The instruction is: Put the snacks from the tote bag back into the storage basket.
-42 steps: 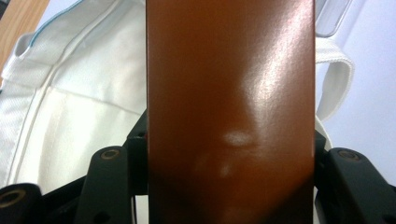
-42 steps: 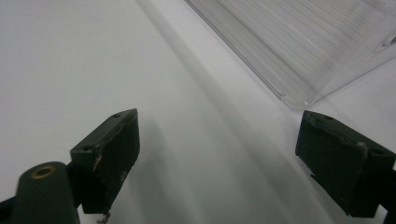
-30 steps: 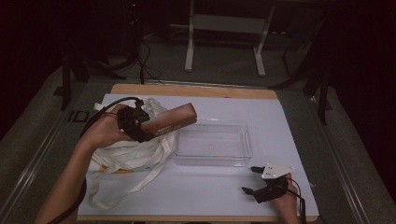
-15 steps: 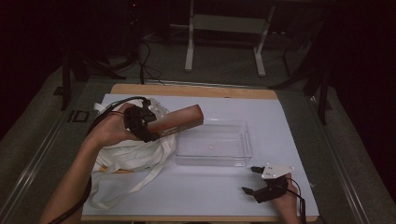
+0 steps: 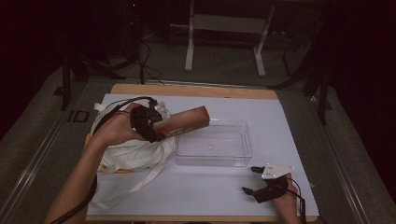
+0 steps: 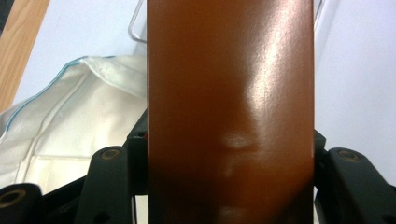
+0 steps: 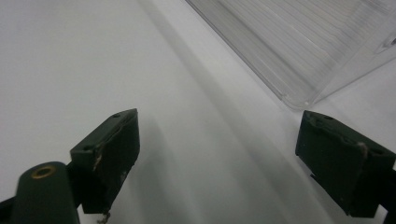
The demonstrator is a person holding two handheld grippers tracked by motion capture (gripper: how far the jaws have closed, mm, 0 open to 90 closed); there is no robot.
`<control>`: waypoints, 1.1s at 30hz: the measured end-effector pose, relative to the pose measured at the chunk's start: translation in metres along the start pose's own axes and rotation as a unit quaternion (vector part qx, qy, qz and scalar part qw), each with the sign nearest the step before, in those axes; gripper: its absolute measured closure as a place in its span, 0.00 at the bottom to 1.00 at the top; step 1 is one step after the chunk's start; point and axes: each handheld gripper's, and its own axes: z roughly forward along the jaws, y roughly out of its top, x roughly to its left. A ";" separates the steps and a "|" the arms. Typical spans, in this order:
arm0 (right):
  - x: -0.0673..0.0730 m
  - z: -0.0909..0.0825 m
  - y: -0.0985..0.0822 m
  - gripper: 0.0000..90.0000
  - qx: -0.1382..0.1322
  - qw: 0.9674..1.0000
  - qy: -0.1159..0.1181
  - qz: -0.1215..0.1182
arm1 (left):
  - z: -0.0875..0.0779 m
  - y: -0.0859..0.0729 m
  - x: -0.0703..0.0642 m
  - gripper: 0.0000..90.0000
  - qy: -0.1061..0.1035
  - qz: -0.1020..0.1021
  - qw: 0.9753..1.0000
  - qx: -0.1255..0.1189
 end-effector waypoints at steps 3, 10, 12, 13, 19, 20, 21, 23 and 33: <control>0.000 0.000 0.000 0.15 0.000 1.000 0.000 -0.001 | 0.000 0.003 -0.001 0.49 -0.002 0.003 1.000 -0.001; 0.000 0.000 0.000 0.15 0.000 1.000 0.001 0.000 | 0.003 0.011 -0.003 0.49 -0.009 0.014 1.000 -0.003; 0.000 0.000 0.000 0.15 0.000 1.000 0.000 0.000 | 0.004 0.013 -0.004 0.49 -0.012 0.015 1.000 -0.004; 0.000 0.000 0.000 0.15 0.000 1.000 0.001 0.000 | 0.005 0.014 -0.004 0.49 -0.012 0.017 1.000 -0.005; 0.000 0.000 0.000 0.15 -0.001 1.000 0.001 0.000 | 0.008 0.019 -0.006 0.49 -0.016 0.021 1.000 -0.007; 0.000 0.000 0.000 0.15 0.000 1.000 0.001 0.000 | 0.008 0.020 -0.006 0.49 -0.016 0.023 1.000 -0.005; 0.000 0.000 0.000 0.15 0.000 1.000 0.001 0.000 | 0.008 0.021 -0.006 0.49 -0.018 0.025 1.000 -0.006; 0.000 0.000 0.000 0.15 -0.001 1.000 0.001 0.000 | 0.009 0.022 -0.006 0.49 -0.020 0.026 0.999 -0.007; 0.000 0.000 0.000 0.15 0.000 1.000 0.001 0.000 | 0.015 0.029 -0.008 0.49 -0.027 0.034 0.999 -0.006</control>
